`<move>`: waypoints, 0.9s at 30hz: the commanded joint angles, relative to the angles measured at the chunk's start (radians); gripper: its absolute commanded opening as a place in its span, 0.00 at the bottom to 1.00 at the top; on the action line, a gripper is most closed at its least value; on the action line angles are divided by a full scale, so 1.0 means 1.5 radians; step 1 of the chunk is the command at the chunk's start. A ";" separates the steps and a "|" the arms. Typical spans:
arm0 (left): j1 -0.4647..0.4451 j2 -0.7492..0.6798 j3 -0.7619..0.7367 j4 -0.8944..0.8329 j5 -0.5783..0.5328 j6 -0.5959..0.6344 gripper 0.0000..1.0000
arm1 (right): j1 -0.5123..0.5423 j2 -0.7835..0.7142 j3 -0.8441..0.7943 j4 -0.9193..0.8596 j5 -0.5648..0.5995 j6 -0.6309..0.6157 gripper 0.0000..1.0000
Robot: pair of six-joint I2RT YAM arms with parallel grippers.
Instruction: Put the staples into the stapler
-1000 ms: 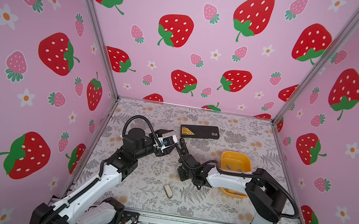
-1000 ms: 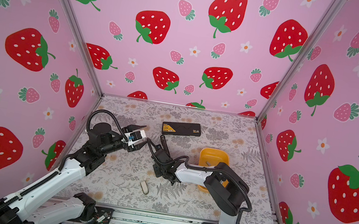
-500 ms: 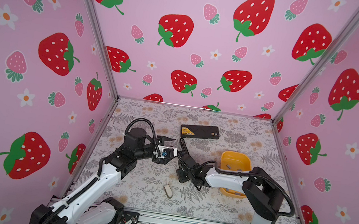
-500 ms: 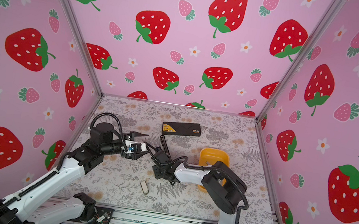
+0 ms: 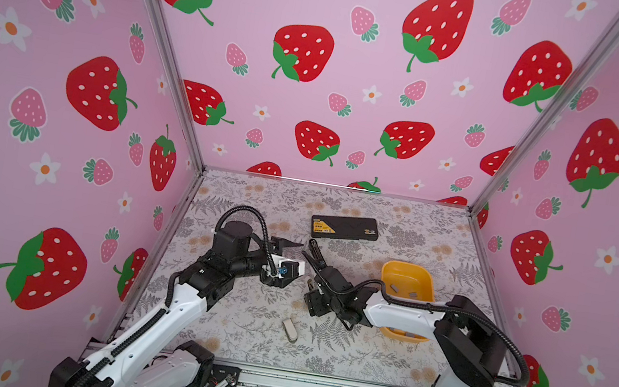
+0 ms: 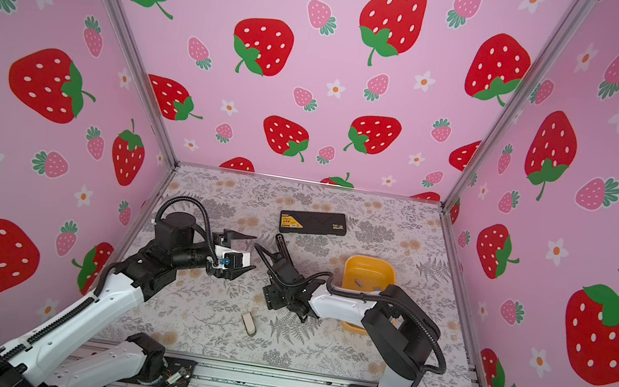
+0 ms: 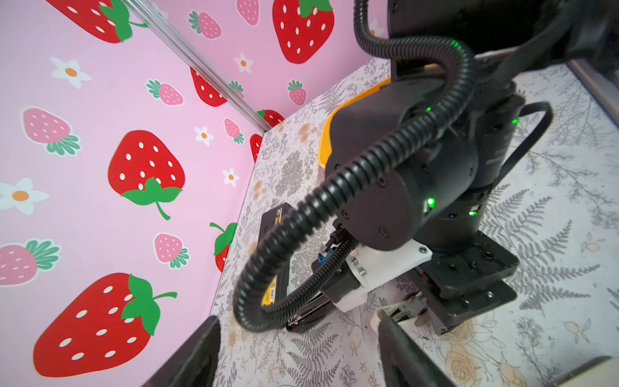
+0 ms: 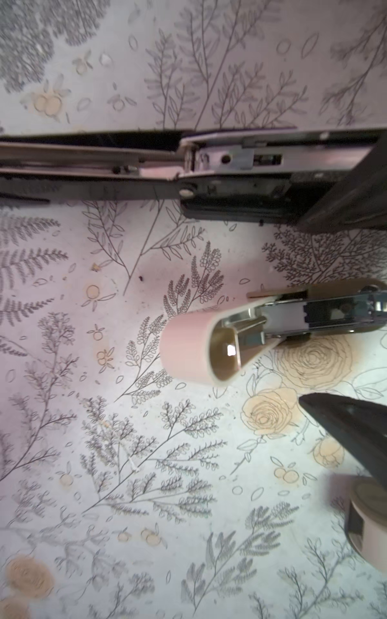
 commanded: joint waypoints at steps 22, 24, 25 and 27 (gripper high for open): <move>-0.269 0.006 0.078 -0.352 -0.239 0.107 0.73 | -0.109 -0.410 -0.262 0.180 0.128 0.014 0.68; -0.319 0.034 0.081 -0.397 -0.300 0.117 0.74 | -0.113 -0.418 -0.271 0.186 0.139 0.014 0.68; -0.346 0.052 0.082 -0.416 -0.340 0.118 0.73 | -0.116 -0.421 -0.276 0.191 0.139 0.014 0.68; -0.385 0.093 0.082 -0.448 -0.410 0.115 0.70 | -0.119 -0.423 -0.281 0.196 0.139 0.014 0.68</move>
